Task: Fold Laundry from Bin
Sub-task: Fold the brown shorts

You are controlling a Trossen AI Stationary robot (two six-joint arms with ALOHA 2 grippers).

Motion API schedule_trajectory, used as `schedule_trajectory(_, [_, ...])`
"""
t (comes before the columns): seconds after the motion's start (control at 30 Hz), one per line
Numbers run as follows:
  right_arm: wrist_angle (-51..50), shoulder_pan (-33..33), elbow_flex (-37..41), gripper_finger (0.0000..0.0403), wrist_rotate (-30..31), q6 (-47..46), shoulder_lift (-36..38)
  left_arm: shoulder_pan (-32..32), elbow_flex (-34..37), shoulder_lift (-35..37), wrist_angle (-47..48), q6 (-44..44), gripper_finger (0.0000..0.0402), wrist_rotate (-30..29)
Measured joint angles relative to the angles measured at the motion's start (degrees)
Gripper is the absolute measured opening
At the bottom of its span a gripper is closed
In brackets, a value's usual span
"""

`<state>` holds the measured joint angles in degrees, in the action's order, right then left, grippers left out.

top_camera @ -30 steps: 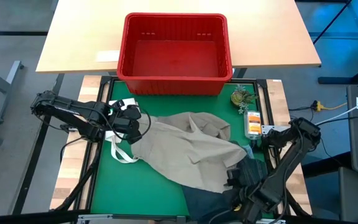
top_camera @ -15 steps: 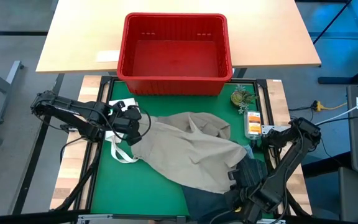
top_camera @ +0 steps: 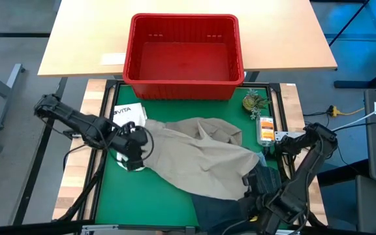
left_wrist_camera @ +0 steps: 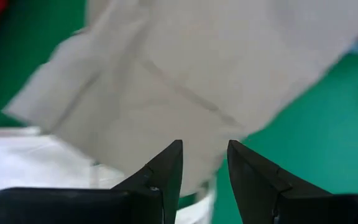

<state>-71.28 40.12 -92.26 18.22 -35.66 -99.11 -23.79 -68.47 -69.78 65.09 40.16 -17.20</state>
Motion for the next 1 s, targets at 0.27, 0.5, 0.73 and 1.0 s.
schedule_trajectory(0.27, [-0.9,0.0,-2.8,0.0004,0.3,0.0,0.1,-9.3,0.0,-4.0,-3.9,9.2,0.0121,-1.7])
schedule_trajectory(0.5, [-0.9,0.0,-2.8,0.0006,0.2,0.0,0.1,-16.0,0.0,-11.2,-0.3,19.0,0.0121,-1.7])
schedule_trajectory(0.73, [-0.8,0.0,-2.8,0.0005,0.2,0.1,0.0,-19.0,0.3,-17.9,6.7,28.3,0.0121,-2.4])
schedule_trajectory(1.0, [-0.8,0.0,-2.8,0.0006,0.2,0.1,0.0,-19.5,8.2,-19.9,2.0,36.2,0.0121,-5.6])
